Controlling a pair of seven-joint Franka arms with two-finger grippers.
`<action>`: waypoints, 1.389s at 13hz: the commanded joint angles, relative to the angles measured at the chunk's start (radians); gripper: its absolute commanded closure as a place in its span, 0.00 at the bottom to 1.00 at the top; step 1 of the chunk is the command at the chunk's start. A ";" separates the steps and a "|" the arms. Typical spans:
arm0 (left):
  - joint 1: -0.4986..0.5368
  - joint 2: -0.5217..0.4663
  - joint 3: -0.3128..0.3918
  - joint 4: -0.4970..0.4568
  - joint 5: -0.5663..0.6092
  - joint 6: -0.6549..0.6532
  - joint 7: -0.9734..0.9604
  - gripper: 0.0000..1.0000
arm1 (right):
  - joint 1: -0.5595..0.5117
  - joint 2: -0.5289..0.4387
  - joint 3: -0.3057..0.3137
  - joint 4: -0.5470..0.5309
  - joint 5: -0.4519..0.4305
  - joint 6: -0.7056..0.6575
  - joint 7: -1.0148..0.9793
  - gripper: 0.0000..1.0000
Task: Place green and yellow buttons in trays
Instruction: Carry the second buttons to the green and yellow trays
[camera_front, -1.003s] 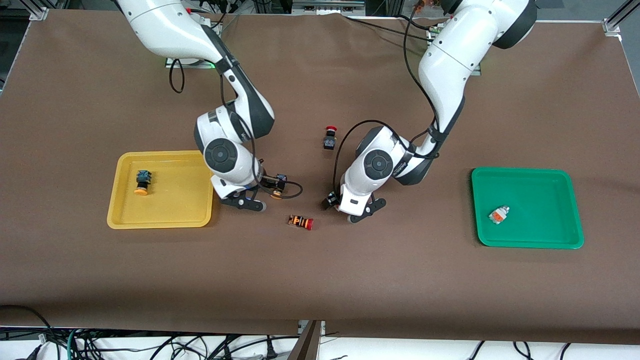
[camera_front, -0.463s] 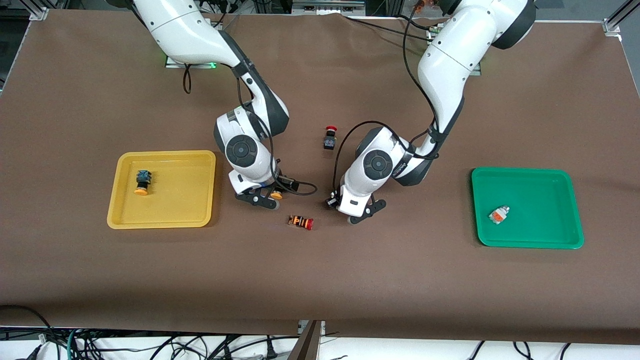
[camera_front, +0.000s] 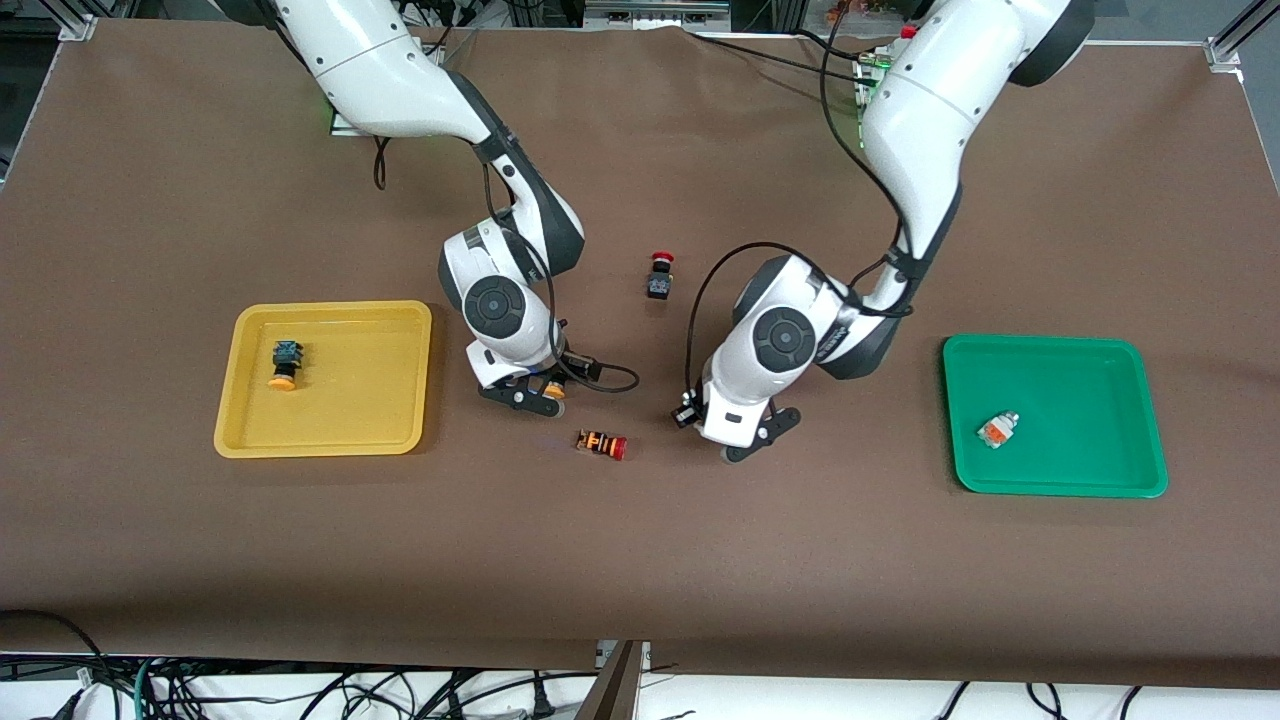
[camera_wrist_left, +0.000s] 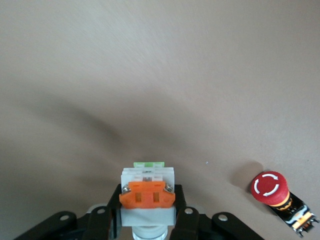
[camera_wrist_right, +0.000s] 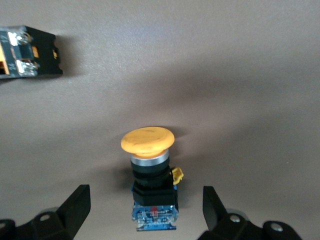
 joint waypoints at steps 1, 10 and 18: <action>0.044 -0.087 -0.002 -0.016 0.025 -0.128 0.069 0.92 | 0.020 0.013 -0.009 0.003 0.017 0.009 0.006 0.01; 0.267 -0.196 0.006 -0.029 0.040 -0.443 0.627 0.91 | 0.020 0.011 -0.009 0.003 0.015 0.001 -0.014 0.78; 0.513 -0.208 0.006 -0.047 0.188 -0.492 1.196 0.90 | 0.005 -0.071 -0.021 0.016 0.015 -0.088 -0.107 0.85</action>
